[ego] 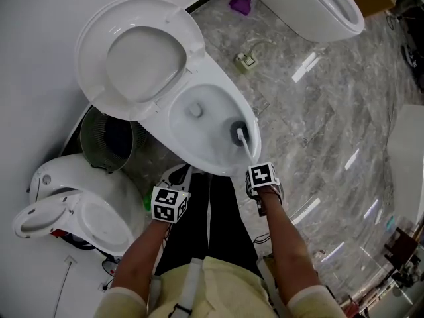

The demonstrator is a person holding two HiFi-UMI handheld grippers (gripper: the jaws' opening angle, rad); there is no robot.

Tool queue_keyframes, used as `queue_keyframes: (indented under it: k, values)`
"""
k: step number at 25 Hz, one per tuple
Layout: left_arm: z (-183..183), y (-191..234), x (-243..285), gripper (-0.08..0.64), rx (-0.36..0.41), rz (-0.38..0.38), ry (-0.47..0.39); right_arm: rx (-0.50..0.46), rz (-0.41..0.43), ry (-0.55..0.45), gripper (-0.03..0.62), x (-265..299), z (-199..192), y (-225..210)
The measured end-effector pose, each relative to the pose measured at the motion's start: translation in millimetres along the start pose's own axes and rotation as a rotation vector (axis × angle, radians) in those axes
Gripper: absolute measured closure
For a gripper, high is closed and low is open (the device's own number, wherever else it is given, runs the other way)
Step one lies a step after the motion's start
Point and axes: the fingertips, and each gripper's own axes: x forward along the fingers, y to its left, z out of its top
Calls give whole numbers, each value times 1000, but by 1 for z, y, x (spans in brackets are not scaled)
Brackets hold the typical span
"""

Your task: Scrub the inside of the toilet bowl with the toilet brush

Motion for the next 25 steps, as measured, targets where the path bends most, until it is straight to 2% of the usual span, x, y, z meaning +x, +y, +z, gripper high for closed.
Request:
queue_keyframes:
  k: [13, 17, 21, 25]
  values:
    - [-2, -3, -6, 545, -10, 3, 4, -22, 59, 144, 561, -2, -32, 22]
    - [-3, 2, -7, 545, -31, 14, -1, -84, 76, 202, 561, 5, -34, 31]
    - [-7, 8, -9, 545, -54, 34, -2, -117, 102, 225, 561, 6, -28, 47]
    - [-8, 14, -11, 545, -80, 58, -10, -190, 110, 240, 561, 11, -20, 58]
